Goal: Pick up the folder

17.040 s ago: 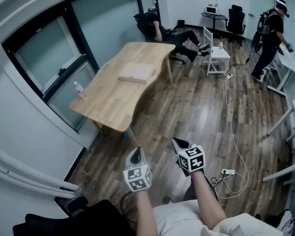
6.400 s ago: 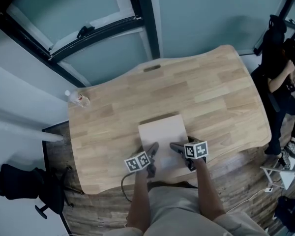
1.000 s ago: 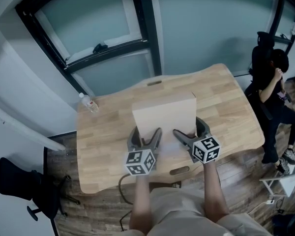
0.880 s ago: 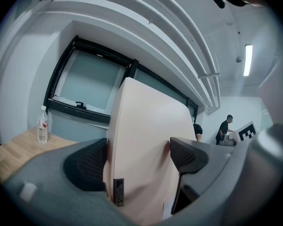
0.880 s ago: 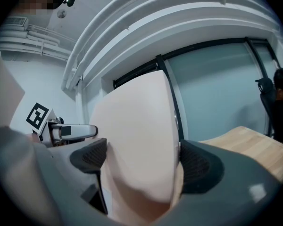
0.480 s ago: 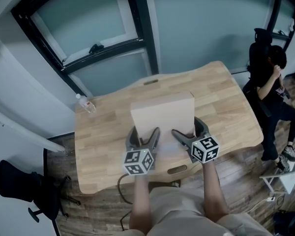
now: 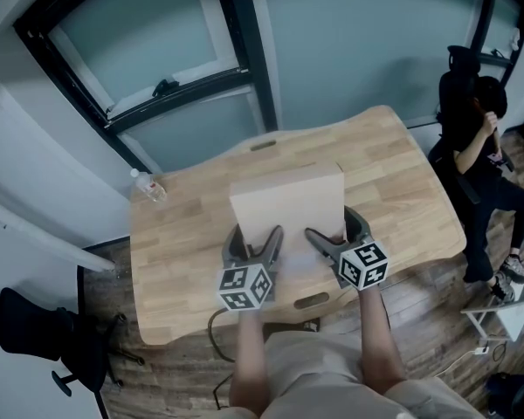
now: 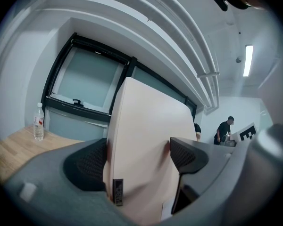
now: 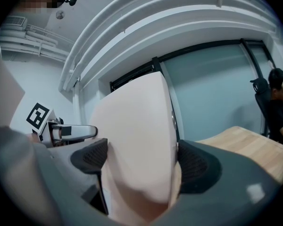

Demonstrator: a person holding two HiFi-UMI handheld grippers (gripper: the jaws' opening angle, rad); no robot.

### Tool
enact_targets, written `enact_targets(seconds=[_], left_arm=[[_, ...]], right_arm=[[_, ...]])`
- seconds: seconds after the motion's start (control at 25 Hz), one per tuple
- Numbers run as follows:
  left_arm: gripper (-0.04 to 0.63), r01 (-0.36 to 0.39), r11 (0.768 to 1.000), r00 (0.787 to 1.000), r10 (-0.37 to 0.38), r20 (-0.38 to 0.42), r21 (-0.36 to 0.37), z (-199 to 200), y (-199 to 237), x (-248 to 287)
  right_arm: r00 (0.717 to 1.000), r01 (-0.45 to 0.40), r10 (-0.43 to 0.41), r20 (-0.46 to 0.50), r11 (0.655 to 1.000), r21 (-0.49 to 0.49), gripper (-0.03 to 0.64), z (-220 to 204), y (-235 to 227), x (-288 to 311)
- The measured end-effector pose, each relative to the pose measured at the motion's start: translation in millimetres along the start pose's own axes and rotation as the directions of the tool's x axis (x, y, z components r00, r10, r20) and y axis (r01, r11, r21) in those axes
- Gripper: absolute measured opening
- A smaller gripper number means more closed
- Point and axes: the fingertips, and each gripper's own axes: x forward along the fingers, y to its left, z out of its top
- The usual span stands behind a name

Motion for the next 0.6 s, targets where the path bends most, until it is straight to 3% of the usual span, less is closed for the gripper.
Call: enact_targets(seconds=[0.6], left_arm=[[0.403, 0.009, 1.000, 1.000, -0.009, -0.001, 0.017, 2, -14, 4]], right_arm=[[1.000, 0.025, -0.025, 0.018, 1.000, -0.002, 0.466, 6, -9, -10]])
